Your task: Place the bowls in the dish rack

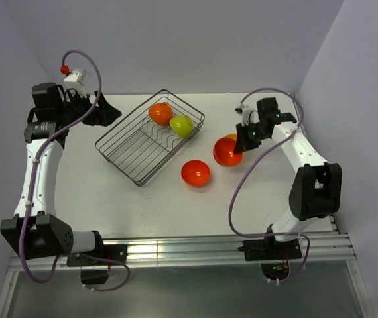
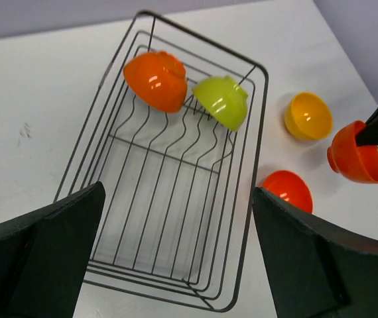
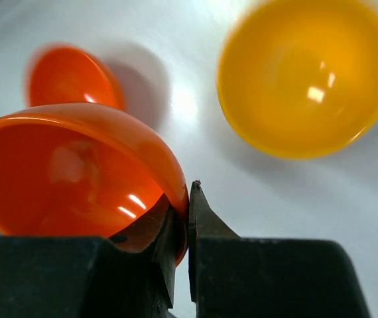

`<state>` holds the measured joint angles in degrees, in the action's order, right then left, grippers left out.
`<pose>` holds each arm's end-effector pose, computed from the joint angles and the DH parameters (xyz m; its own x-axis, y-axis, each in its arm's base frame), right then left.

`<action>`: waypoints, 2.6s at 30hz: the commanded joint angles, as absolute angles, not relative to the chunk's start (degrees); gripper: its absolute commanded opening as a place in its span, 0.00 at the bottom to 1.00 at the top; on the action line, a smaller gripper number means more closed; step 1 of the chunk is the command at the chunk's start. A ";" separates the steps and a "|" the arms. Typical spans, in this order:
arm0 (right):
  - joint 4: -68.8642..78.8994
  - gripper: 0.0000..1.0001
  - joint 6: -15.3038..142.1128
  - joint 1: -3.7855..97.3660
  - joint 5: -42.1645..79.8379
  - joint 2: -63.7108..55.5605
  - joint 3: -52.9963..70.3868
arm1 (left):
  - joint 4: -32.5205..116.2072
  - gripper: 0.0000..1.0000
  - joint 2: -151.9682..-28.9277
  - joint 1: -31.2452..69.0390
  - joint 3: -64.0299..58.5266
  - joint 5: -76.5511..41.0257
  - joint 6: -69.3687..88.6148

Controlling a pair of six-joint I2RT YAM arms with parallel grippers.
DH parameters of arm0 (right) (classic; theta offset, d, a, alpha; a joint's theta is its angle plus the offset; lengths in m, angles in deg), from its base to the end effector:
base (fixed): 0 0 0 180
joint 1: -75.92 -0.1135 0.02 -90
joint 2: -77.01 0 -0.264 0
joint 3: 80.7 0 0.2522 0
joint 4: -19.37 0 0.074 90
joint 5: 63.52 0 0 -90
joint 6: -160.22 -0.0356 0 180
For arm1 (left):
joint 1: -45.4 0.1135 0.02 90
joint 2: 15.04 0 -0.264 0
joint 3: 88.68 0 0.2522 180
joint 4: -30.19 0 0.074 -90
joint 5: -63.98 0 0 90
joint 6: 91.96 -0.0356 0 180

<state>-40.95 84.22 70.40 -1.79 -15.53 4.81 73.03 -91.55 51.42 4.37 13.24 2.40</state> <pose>0.3195 0.0478 0.2491 -0.8269 -0.2940 -0.4794 -0.4806 0.8121 0.3310 0.2920 0.0081 0.3970 -0.4761 -0.1094 -0.8726 0.4481 0.8236 -0.3477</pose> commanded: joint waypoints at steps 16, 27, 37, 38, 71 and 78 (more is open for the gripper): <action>-11.27 0.00 53.61 61.34 -25.99 -11.23 23.85 | 57.68 0.99 -90.46 47.35 8.33 29.61 30.28; -1.32 0.00 45.17 56.32 -28.02 -12.99 21.74 | 32.47 1.00 -88.08 36.70 -5.39 32.86 51.11; -6.43 0.00 48.86 53.68 -21.25 -13.87 23.06 | 23.90 0.99 -85.27 33.01 -10.33 30.32 58.17; -6.17 0.00 48.77 53.25 -21.16 -13.87 22.80 | 26.08 0.99 -85.27 32.57 -9.89 29.79 57.46; -11.70 0.00 55.10 47.70 -10.61 -11.85 21.92 | 42.54 0.86 -87.64 25.62 -3.99 19.15 46.30; -10.91 0.00 55.28 47.62 -8.24 -11.41 22.01 | 48.08 0.88 -88.70 25.36 -2.85 18.98 44.01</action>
<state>-13.19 54.91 48.78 -9.62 -14.17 20.74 47.89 -88.93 26.76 -5.95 17.11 45.27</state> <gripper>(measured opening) 0.115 0.875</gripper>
